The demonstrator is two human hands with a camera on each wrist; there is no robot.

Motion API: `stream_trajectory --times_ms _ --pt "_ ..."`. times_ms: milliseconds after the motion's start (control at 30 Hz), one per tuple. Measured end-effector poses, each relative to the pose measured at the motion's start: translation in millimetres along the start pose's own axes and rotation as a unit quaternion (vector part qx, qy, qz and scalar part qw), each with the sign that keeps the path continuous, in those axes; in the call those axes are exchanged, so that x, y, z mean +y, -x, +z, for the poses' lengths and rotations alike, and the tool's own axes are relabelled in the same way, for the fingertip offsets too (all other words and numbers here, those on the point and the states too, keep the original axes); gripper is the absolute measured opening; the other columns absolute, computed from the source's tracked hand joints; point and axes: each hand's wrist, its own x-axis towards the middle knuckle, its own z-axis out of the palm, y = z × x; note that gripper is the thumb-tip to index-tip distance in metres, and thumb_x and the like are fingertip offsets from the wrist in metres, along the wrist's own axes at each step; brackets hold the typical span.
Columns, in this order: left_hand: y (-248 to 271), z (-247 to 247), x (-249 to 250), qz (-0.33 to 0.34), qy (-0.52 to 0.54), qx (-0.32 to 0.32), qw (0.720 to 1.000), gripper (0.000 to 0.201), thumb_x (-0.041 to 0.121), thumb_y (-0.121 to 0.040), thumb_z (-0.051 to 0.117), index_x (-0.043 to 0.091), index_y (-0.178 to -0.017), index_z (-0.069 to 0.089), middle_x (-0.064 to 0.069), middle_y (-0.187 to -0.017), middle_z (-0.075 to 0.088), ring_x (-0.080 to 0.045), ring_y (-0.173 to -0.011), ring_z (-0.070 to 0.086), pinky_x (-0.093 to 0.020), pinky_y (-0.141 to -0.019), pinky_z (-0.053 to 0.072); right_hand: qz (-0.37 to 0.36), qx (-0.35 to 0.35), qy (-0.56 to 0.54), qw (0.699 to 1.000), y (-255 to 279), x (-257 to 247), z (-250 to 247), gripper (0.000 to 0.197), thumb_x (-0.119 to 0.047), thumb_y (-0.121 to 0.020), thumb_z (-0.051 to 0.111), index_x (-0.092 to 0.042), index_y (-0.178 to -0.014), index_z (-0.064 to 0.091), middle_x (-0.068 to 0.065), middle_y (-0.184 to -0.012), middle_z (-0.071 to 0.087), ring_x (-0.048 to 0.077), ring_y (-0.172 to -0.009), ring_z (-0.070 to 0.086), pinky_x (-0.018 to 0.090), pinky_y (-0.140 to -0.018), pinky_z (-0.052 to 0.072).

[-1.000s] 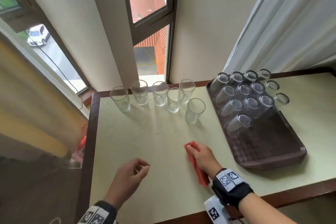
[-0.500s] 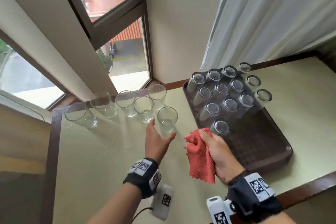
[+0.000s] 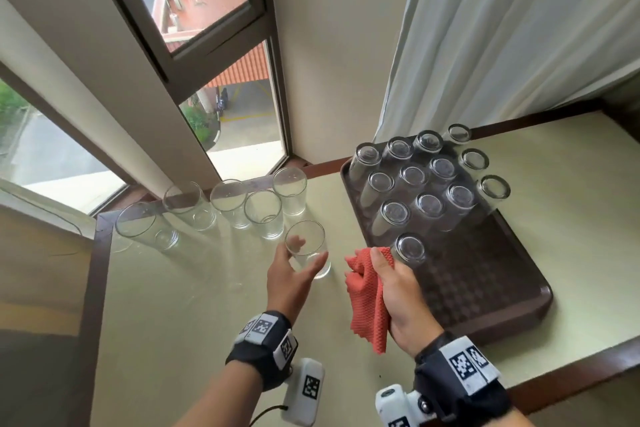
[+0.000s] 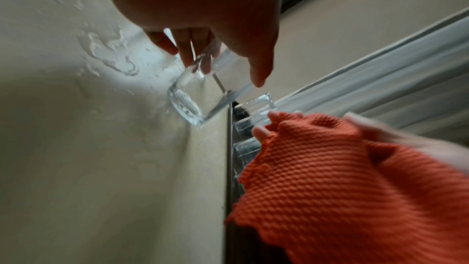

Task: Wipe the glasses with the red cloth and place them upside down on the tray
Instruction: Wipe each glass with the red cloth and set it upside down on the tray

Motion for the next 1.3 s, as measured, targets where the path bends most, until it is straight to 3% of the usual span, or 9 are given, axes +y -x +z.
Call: stream_trajectory --times_ms 100,200,300,400,533,700,933,1100,1300 --pt "21 -17 3 -0.015 0.065 -0.042 0.997 0.057 0.057 -0.063 0.082 0.033 -0.110 0.060 0.007 -0.109 0.070 -0.013 -0.106 0.066 -0.024 -0.088 0.050 -0.018 0.002 -0.016 1.000 5 5 4 0.036 -0.031 -0.101 0.049 0.002 -0.107 0.063 0.020 -0.109 0.072 0.026 -0.074 0.060 0.034 -0.068 0.054" --pt "46 -38 15 -0.019 0.142 -0.102 0.985 0.068 0.042 -0.071 0.086 0.022 -0.129 0.056 -0.004 -0.108 0.073 -0.013 -0.101 0.069 -0.016 -0.080 0.051 -0.051 -0.007 0.005 0.999 19 10 15 0.045 -0.046 -0.091 0.051 -0.007 -0.107 0.066 0.012 -0.104 0.073 0.022 -0.072 0.060 0.035 -0.066 0.051" --pt "69 -57 30 0.014 0.162 -0.146 0.976 0.076 0.046 -0.076 0.081 0.028 -0.138 0.042 -0.010 -0.105 0.074 -0.015 -0.094 0.070 -0.016 -0.079 0.050 -0.090 -0.045 0.083 0.991 37 17 33 0.046 -0.056 -0.084 0.045 -0.025 -0.112 0.065 -0.002 -0.116 0.071 0.015 -0.101 0.067 0.042 -0.088 0.054" --pt "88 -75 42 0.030 0.167 -0.138 0.976 0.077 0.062 -0.066 0.068 0.039 -0.133 0.038 -0.006 -0.107 0.074 -0.011 -0.094 0.068 -0.018 -0.081 0.049 -0.142 -0.127 0.153 0.970 60 25 54 0.047 -0.067 -0.086 0.040 -0.042 -0.124 0.053 -0.007 -0.138 0.056 0.008 -0.129 0.052 0.033 -0.110 0.041" --pt "101 -105 44 0.022 0.186 -0.104 0.977 0.056 0.059 -0.079 0.056 0.049 -0.131 0.037 0.003 -0.114 0.070 -0.011 -0.104 0.067 -0.024 -0.085 0.045 -0.198 -0.228 0.221 0.927 89 38 80 0.053 -0.067 -0.093 0.035 -0.045 -0.141 0.029 -0.026 -0.134 0.047 -0.019 -0.120 0.047 0.009 -0.098 0.040" --pt "113 -145 34 0.018 0.220 -0.053 0.974 0.079 0.073 -0.073 0.053 0.038 -0.142 0.037 0.002 -0.135 0.057 -0.012 -0.119 0.058 -0.029 -0.089 0.045 -0.229 -0.290 0.325 0.871 110 66 112 0.080 -0.088 -0.077 0.035 -0.062 -0.146 0.002 -0.018 -0.164 0.010 0.004 -0.150 0.013 0.038 -0.123 0.019" --pt "131 -183 23 0.006 0.241 -0.053 0.969 0.056 0.063 -0.083 0.048 0.032 -0.129 0.052 0.000 -0.122 0.066 -0.023 -0.109 0.065 -0.040 -0.091 0.049 -0.226 -0.256 0.260 0.903 129 84 151 0.069 -0.060 -0.089 0.045 -0.052 -0.151 0.017 -0.012 -0.153 0.036 -0.003 -0.133 0.044 0.031 -0.105 0.047" --pt "134 -197 21 -0.001 0.266 -0.041 0.963 0.071 0.067 -0.077 0.056 0.025 -0.134 0.052 0.003 -0.131 0.063 -0.011 -0.121 0.060 -0.043 -0.104 0.045 -0.236 -0.214 0.259 0.912 143 95 168 0.074 -0.061 -0.088 0.044 -0.041 -0.154 0.017 -0.002 -0.155 0.039 0.012 -0.140 0.041 0.044 -0.117 0.035" --pt "136 -197 29 0.005 0.280 0.001 0.960 0.059 0.066 -0.088 0.043 0.026 -0.132 0.047 -0.002 -0.116 0.068 -0.013 -0.104 0.069 -0.038 -0.094 0.053 -0.275 -0.247 0.282 0.885 146 102 152 0.066 -0.069 -0.085 0.049 -0.061 -0.145 0.022 -0.012 -0.158 0.033 0.011 -0.145 0.033 0.046 -0.117 0.034"
